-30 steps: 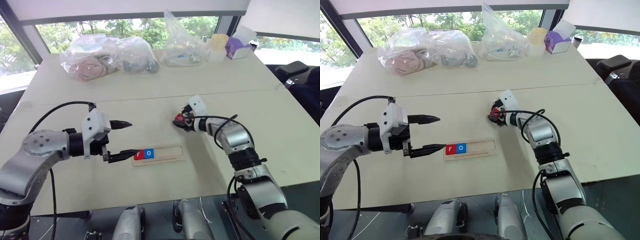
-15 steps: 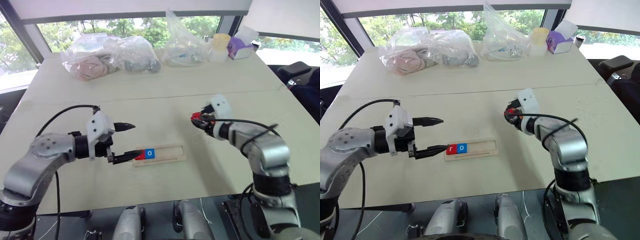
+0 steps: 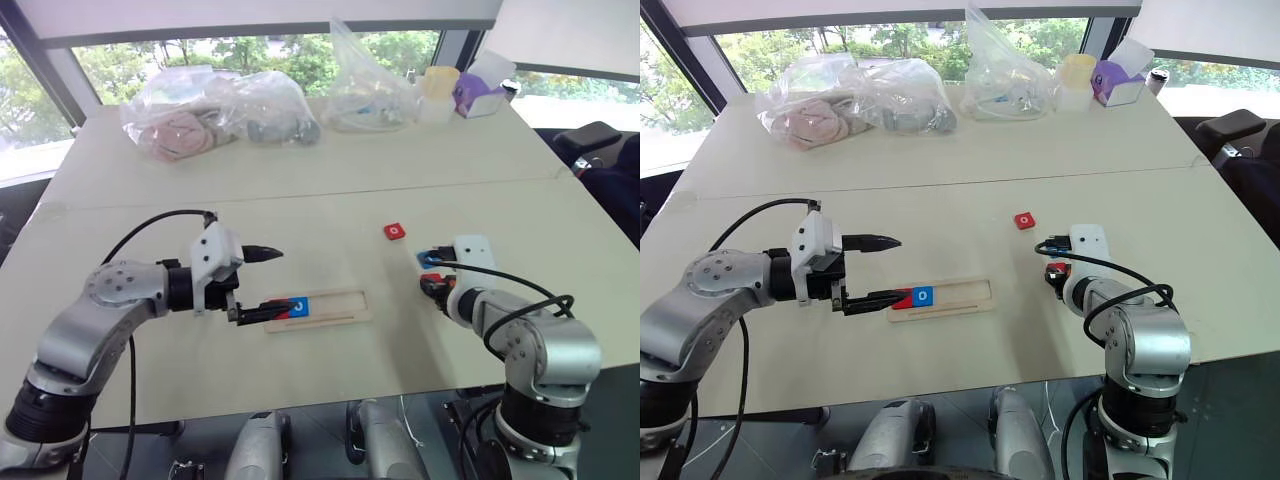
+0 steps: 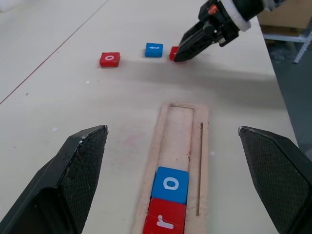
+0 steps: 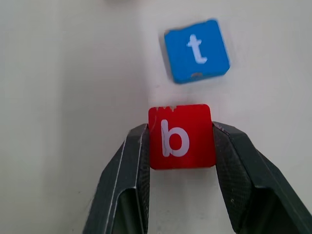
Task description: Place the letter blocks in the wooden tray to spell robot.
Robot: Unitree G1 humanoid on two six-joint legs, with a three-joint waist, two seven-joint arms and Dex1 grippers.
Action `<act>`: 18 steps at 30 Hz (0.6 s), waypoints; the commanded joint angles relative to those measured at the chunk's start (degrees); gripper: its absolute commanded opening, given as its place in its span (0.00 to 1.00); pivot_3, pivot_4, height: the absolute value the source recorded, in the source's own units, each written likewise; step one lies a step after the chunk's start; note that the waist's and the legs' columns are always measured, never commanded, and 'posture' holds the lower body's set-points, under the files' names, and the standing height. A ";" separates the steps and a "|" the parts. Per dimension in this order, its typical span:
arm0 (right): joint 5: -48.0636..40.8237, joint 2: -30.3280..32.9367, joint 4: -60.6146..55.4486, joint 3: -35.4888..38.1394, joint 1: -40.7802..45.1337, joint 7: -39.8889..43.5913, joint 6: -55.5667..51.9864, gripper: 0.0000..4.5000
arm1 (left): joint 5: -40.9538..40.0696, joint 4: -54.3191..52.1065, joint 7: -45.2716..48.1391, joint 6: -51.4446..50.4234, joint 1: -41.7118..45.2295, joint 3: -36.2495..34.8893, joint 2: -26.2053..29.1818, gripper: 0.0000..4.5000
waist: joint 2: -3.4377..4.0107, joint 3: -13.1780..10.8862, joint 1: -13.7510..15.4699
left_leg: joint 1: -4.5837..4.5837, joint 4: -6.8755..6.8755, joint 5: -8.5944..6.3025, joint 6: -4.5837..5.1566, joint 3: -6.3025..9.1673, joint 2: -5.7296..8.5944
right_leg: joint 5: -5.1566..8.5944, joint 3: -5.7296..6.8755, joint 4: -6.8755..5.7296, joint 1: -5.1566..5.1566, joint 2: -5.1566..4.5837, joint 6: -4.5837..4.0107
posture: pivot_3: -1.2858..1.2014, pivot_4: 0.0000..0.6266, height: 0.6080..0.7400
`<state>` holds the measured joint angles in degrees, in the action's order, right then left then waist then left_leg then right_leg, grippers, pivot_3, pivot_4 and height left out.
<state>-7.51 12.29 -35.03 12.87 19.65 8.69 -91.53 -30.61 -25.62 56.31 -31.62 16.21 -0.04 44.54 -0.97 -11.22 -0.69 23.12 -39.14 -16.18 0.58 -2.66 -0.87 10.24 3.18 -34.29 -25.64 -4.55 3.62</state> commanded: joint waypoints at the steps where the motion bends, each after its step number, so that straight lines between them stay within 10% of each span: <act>1: -0.36 -1.01 -0.97 0.42 0.67 -0.20 -0.11 0.39 | 0.24 -0.48 0.39 1.24 1.06 0.05 0.00 1.00 | 0.00 0.00 -0.01 | 0.00 0.00 0.00 0.00 0.00 0.01 | 0.00 0.00 0.01 0.00 -0.01 0.00 | 0.52 0.24 1.00; 18: -4.63 -4.24 -8.00 -1.81 -5.32 -1.16 -0.97 0.39 | 1.33 1.24 0.50 2.50 2.42 0.99 -0.78 1.00 | -0.01 0.00 -0.06 | 0.01 0.01 0.00 0.00 0.04 -0.02 | 0.02 0.01 0.01 -0.02 0.00 0.02 | 0.52 0.24 1.00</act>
<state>-11.02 7.61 -41.31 11.73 15.21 7.78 -92.06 -29.26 -23.80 56.74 -30.36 17.87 1.14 43.84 -0.97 -11.21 -0.76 23.13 -39.13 -16.18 0.58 -2.62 -0.89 10.26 3.19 -34.28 -25.65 -4.55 3.64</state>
